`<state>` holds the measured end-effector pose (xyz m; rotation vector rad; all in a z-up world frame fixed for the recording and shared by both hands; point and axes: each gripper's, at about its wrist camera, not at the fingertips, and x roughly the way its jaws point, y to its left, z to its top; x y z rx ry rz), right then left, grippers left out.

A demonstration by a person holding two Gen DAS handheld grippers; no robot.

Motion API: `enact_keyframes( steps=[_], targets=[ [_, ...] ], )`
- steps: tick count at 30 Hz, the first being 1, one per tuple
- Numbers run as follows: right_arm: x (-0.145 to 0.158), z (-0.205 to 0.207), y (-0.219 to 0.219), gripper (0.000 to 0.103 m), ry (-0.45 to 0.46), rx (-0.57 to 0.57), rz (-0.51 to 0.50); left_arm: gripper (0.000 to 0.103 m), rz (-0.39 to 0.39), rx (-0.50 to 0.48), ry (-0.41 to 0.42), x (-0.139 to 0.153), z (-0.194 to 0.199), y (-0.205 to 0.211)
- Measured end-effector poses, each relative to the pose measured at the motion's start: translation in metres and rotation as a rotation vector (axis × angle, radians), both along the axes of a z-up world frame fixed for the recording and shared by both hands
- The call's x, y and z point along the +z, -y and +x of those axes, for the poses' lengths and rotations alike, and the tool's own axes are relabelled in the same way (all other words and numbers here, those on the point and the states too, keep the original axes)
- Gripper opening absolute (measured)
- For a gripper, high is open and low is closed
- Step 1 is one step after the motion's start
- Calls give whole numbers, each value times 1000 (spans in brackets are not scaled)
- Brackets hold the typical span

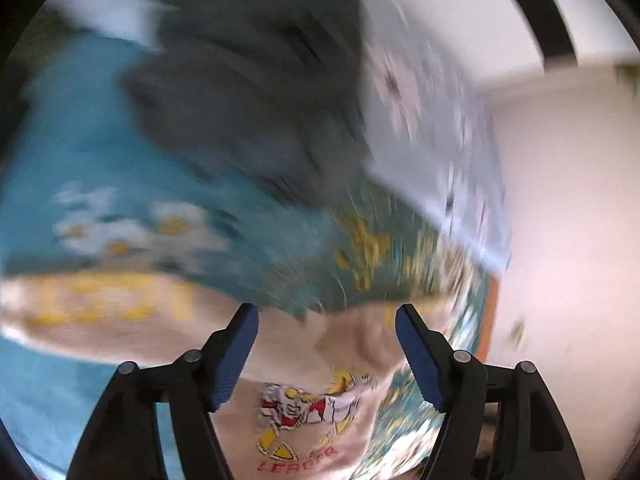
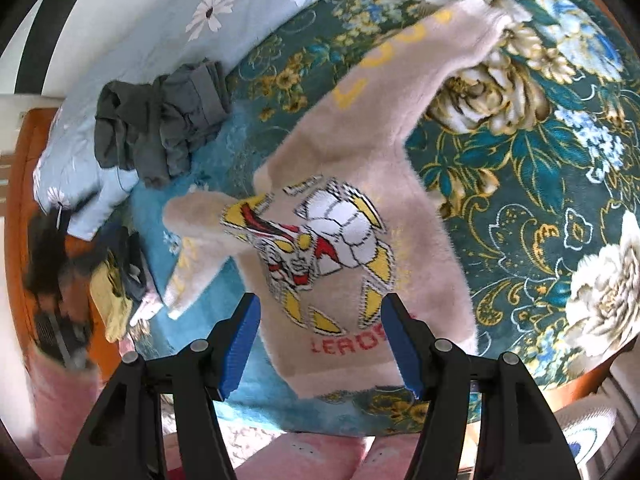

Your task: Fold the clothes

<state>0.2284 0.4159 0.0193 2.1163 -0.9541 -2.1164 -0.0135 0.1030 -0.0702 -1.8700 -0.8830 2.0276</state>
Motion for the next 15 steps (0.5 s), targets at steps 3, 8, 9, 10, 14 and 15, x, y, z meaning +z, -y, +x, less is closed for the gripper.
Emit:
enact_keyframes(
  steps=[3, 8, 9, 10, 14, 15],
  targets=[
    [-16, 10, -13, 64, 18, -2, -24, 75, -73, -134, 146, -57, -13, -72],
    [-33, 27, -44, 68, 22, -30, -32, 75, -278, -259, 189, -109, -26, -128],
    [-37, 28, -48, 69, 23, -32, -29, 75, -312, -297, 191, -115, -28, -138],
    [-42, 28, -53, 69, 28, -39, -27, 75, -342, -338, 205, -123, -30, -148],
    [-63, 26, -64, 69, 51, -87, -63, 75, -460, -464, 168, -133, -40, -175],
    [-67, 24, -63, 69, 54, -81, -71, 75, -471, -477, 144, -132, -45, -180]
  ],
)
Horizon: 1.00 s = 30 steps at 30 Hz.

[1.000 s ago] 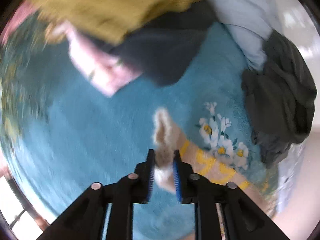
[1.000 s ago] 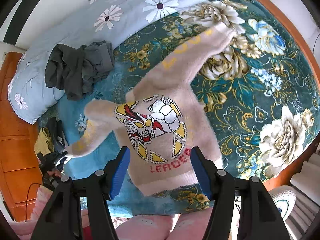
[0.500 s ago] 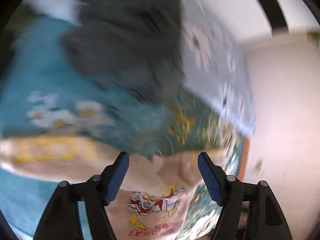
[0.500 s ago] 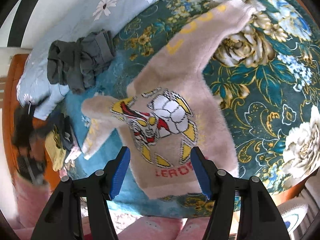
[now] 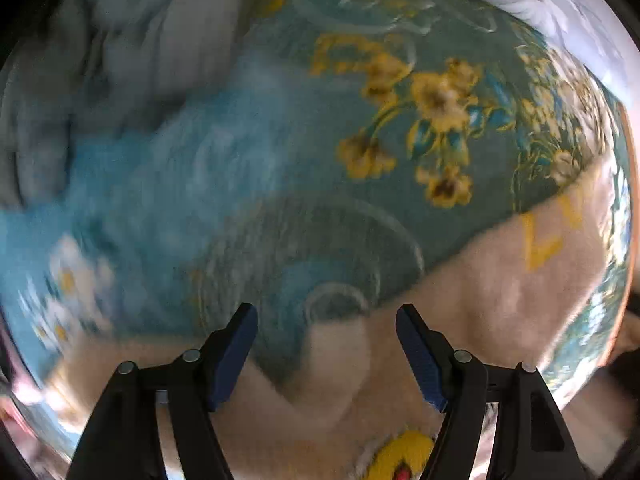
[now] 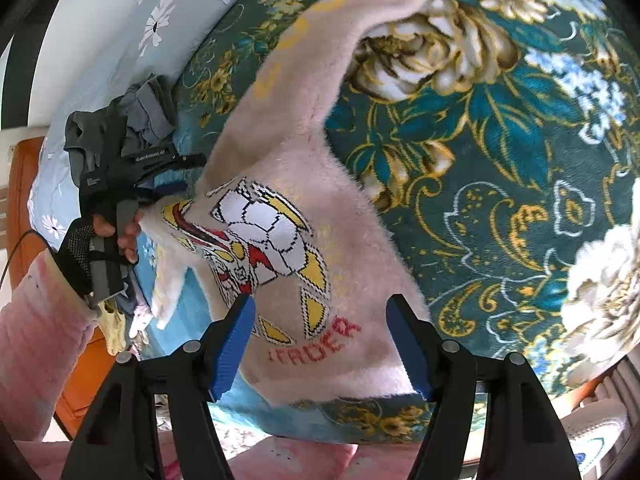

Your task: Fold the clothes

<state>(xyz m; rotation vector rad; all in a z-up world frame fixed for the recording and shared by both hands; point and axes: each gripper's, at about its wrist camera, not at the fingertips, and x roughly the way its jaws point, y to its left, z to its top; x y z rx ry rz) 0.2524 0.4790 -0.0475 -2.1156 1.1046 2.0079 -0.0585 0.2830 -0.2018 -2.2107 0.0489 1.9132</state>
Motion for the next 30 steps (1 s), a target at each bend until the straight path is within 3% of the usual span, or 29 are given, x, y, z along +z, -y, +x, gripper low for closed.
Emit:
enact_keyframes(
  steps=[2, 5, 8, 11, 12, 13, 16, 22, 25, 28, 30],
  targets=[
    [-7, -3, 3, 69, 6, 18, -13, 75, 47, 9, 34, -3, -10, -4],
    [-16, -6, 6, 69, 19, 22, -31, 75, 79, 20, 166, -22, -9, -4],
    [-20, -9, 6, 69, 22, 13, -43, 75, 90, 9, 199, -31, 4, 0],
    [-22, -16, 4, 69, 18, 9, -41, 72, 71, -28, 158, -27, 13, -5],
    [-23, -18, 4, 69, 19, 8, -39, 66, 60, -25, 143, -25, 15, -8],
    [-24, -19, 2, 69, 21, 1, -36, 49, 46, -24, 129, -23, 16, -12],
    [-26, -23, -1, 69, 25, -27, -40, 24, 11, -60, 80, -12, 18, -23],
    [-22, -25, -7, 69, 4, -43, -42, 21, 22, -184, -201, 57, -19, -53],
    [-21, -23, -13, 69, -6, -66, -42, 21, -10, -265, -292, 76, -37, -79],
    [-18, -23, -20, 69, -17, -90, -39, 22, -128, -345, -278, 58, -53, -92],
    [-13, -25, -27, 69, -41, -112, -34, 25, -114, -243, -214, 46, -59, -83]
  ],
)
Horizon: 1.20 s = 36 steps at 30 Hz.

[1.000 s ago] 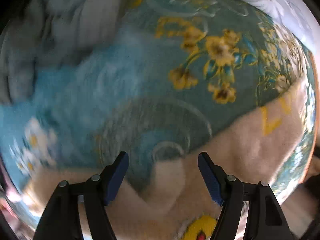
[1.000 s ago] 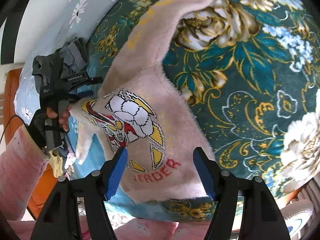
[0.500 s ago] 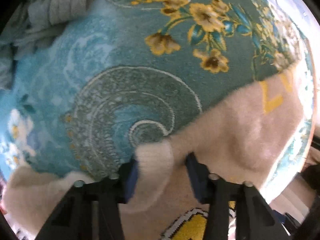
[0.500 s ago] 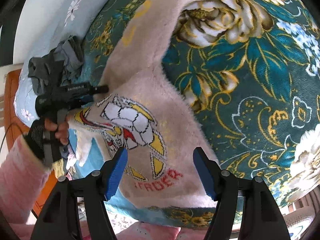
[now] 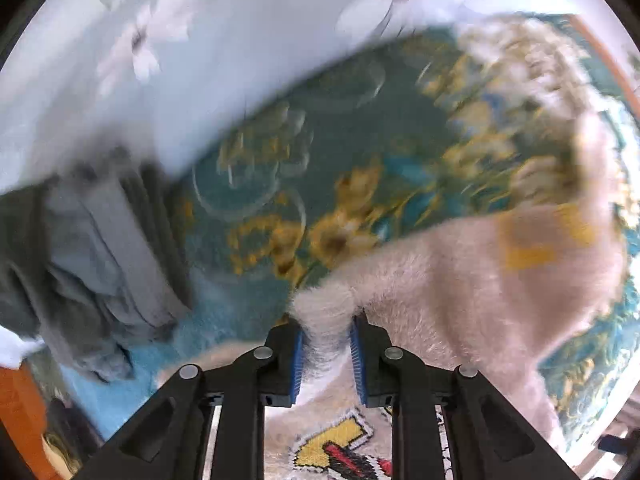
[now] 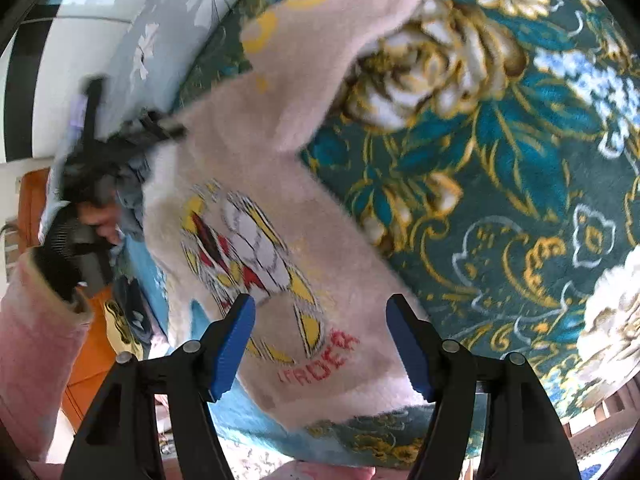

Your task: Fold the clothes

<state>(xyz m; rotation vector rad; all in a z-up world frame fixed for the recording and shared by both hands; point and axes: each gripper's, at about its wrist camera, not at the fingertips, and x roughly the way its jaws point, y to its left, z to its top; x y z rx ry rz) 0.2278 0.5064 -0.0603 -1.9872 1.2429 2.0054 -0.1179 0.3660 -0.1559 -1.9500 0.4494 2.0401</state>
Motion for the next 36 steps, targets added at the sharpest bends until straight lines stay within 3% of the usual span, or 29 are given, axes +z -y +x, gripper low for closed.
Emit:
enact_keyframes(
  steps=[2, 3, 4, 9, 12, 15, 23, 28, 29, 31, 33, 36],
  targets=[
    [6, -4, -15, 69, -34, -29, 11, 34, 39, 117, 58, -8, -6, 12],
    [9, -6, -23, 69, -51, -44, 16, 40, 108, 201, 78, -1, -8, 25],
    [10, -10, -35, 69, -68, -67, 24, 51, 149, 249, 87, 7, -8, 35],
    [3, -37, -101, 69, -140, -201, 55, 57, 306, 439, 18, 78, 14, 102],
    [-13, -61, -144, 69, -169, -303, 49, 65, 357, 533, -36, 119, 53, 145],
    [-38, -86, -181, 69, -142, -381, 51, 65, 332, 664, -63, 145, 97, 193],
    [-87, -121, -231, 69, -47, -525, 68, 65, 294, 1068, -15, 149, 189, 287],
    [-86, -150, -220, 69, -66, -450, 101, 65, 288, 1182, -53, 166, 212, 311],
    [-87, -156, -216, 67, -69, -432, 105, 65, 291, 1186, -47, 167, 212, 311],
    [-88, -165, -206, 43, -51, -375, 121, 65, 295, 1179, -31, 167, 210, 308],
    [-87, -168, -200, 28, -18, -337, 162, 65, 302, 1150, -20, 170, 207, 302],
    [-78, -159, -206, 15, -47, -371, 135, 65, 305, 1114, -15, 172, 207, 300]
  ],
)
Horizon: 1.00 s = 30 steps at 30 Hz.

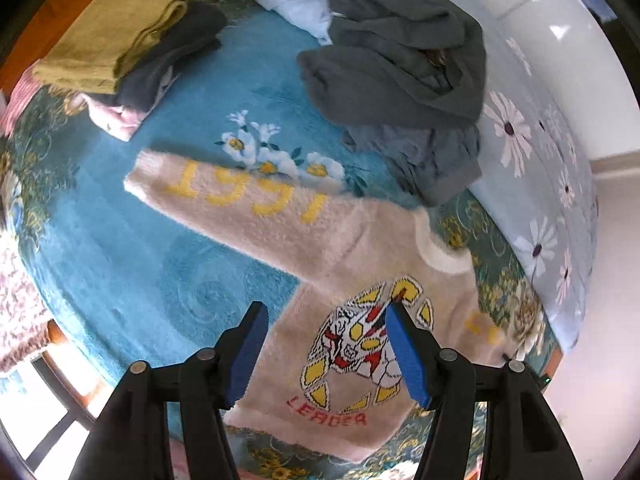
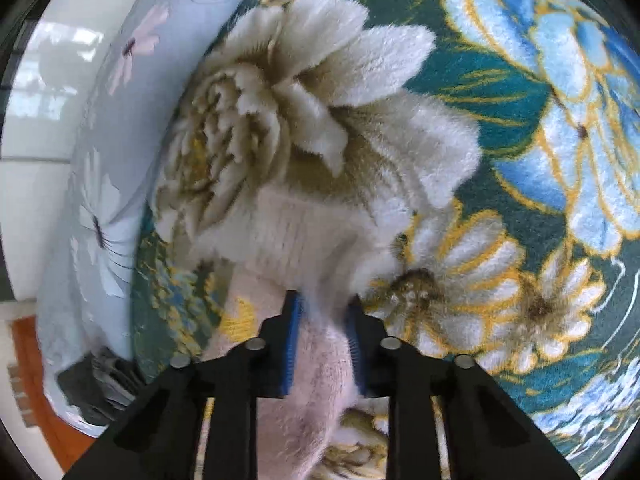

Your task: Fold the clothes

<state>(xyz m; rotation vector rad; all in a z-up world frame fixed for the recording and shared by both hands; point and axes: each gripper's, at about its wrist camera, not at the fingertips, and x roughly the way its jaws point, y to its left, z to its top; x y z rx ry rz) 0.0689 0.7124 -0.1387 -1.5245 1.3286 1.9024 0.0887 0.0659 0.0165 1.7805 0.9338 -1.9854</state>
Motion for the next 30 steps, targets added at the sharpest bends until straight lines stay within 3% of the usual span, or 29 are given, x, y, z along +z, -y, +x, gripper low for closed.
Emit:
enact_keyframes(
  steps=[3, 8, 12, 16, 21, 26, 30],
  targets=[
    [20, 10, -9, 12, -62, -33, -6, 65, 6, -28, -5, 2, 0, -2],
    [80, 39, -15, 11, -191, -58, 31, 65, 66, 2, -15, -5, 14, 9],
    [126, 58, 11, 11, -285, -20, 78, 65, 98, 43, -37, -10, 30, 27],
    [167, 55, 72, 11, -366, 79, 88, 65, 147, 130, -27, -23, 54, 52],
    [198, 33, 192, 11, -434, 262, 41, 65, 175, 239, -10, -43, 79, 101],
    [188, 7, 327, 11, -391, 476, -31, 65, 200, 320, -11, -69, 86, 160],
    [156, -4, 415, 11, -260, 603, -22, 65, 250, 405, -12, -97, 91, 199]
  ],
)
